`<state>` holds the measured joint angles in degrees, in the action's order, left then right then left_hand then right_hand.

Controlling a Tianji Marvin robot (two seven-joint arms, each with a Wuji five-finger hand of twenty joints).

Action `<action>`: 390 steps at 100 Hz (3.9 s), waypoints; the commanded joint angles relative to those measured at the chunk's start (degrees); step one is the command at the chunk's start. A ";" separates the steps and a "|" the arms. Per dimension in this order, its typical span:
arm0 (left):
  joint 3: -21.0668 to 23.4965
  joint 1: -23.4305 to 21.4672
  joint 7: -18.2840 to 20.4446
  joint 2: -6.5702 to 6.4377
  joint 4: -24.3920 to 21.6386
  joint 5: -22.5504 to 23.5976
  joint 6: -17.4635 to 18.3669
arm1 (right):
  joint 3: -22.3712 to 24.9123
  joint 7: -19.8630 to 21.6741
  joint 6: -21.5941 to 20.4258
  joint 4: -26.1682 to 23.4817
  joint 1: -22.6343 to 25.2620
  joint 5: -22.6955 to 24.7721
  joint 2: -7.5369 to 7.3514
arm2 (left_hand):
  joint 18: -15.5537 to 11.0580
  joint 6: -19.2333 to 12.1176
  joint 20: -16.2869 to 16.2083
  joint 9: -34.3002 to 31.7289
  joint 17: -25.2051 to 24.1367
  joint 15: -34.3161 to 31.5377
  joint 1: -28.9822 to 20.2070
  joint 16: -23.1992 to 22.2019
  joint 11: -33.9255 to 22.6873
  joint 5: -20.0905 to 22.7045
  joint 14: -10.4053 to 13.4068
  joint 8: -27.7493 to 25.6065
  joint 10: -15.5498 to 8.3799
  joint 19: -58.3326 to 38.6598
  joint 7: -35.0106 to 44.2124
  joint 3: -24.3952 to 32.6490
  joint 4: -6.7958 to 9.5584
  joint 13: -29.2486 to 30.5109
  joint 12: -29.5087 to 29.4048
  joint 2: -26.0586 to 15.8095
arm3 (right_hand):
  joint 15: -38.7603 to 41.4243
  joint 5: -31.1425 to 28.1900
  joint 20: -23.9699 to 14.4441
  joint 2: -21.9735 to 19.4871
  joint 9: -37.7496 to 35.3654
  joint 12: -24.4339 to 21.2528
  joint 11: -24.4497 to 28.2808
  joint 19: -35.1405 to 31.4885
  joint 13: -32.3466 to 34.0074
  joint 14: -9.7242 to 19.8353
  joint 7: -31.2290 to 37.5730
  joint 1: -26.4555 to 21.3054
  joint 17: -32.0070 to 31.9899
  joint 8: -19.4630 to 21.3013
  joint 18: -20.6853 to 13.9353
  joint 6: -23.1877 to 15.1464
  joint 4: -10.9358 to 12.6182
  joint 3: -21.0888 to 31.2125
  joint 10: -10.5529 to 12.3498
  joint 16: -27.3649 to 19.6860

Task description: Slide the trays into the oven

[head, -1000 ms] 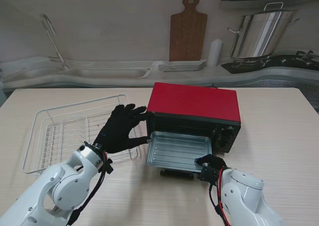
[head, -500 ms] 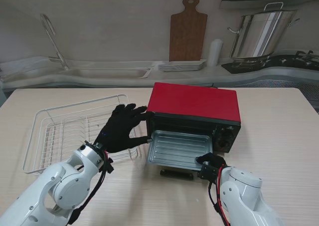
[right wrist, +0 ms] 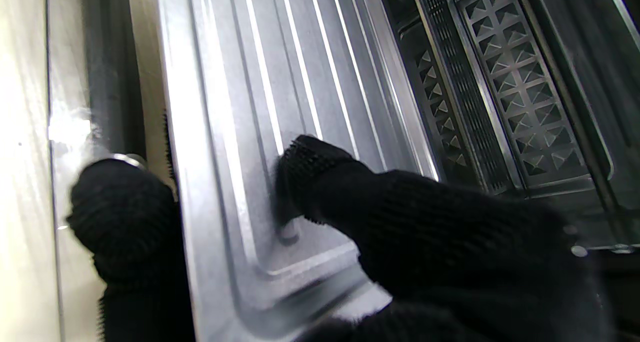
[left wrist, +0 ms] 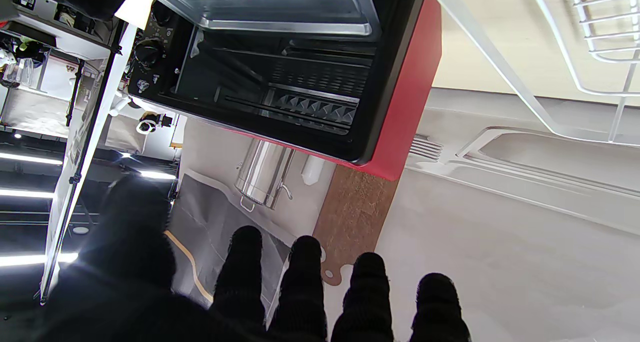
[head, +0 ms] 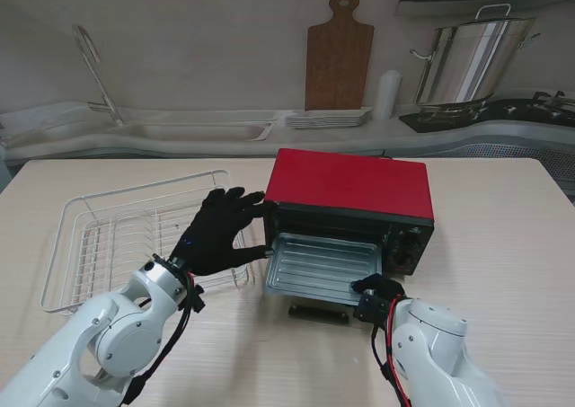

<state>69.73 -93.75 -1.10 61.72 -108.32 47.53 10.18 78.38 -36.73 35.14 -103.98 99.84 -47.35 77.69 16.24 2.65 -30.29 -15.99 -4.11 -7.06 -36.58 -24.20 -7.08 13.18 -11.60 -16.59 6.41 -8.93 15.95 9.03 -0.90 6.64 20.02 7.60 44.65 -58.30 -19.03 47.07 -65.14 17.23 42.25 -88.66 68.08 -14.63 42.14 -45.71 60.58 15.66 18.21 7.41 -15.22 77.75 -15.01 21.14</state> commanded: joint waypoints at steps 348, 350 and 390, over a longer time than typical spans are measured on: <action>-0.24 0.45 1.24 0.22 0.63 -0.43 -0.01 | -0.73 -1.71 -0.93 5.24 -5.00 0.23 1.87 | -1.72 -0.20 1.16 2.65 -1.16 1.29 0.21 0.80 0.31 -1.95 1.92 0.07 -1.42 3.02 -0.42 -0.61 1.09 -1.81 -0.86 -2.21 | 11.38 0.62 -6.61 -4.06 3.65 1.41 2.91 -4.97 -0.98 -2.45 3.84 -4.91 -0.81 0.71 -6.95 -5.81 -1.06 1.67 -0.07 6.39; -0.24 0.44 1.23 0.22 0.62 -0.43 -0.01 | -0.73 -1.69 -0.93 5.24 -4.99 0.23 1.87 | -1.72 -0.23 1.16 2.61 -1.15 1.29 0.20 0.80 0.30 -1.95 1.94 0.06 -1.37 3.02 -0.41 -0.60 1.09 -1.82 -0.86 -2.21 | 10.66 0.91 -6.54 -4.29 3.73 1.37 2.60 -4.58 -1.13 -2.43 3.49 -4.87 -1.13 0.43 -6.66 -5.72 -0.98 1.42 -0.01 6.02; -0.08 0.28 1.15 0.24 0.55 -0.49 0.04 | -0.74 -2.13 -0.95 5.50 -5.27 -0.18 1.95 | -1.73 -0.27 1.09 2.59 -1.17 1.26 0.20 0.79 0.25 -1.88 1.92 -0.14 -1.38 2.97 -0.27 -0.52 1.09 -1.76 -0.84 -2.17 | 2.03 7.15 -4.62 -6.15 5.11 1.39 -2.04 -0.14 -3.83 -2.99 2.23 -2.80 -6.41 -4.69 -1.23 -3.33 0.28 -3.21 -0.03 2.07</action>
<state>69.57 -93.06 -0.86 61.71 -107.28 47.24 10.36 77.88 -39.36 34.39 -99.11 94.20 -47.59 79.04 16.12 2.65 -30.14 -15.92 -4.12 -7.06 -36.58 -24.06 -7.09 13.18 -11.57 -16.59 6.41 -8.93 15.95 9.03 -0.90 6.62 20.02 7.59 47.43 -52.50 -23.92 41.51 -60.95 18.25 40.70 -88.87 64.76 -14.95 43.10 -45.66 57.69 12.16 17.70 6.98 -16.32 74.92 -15.06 24.02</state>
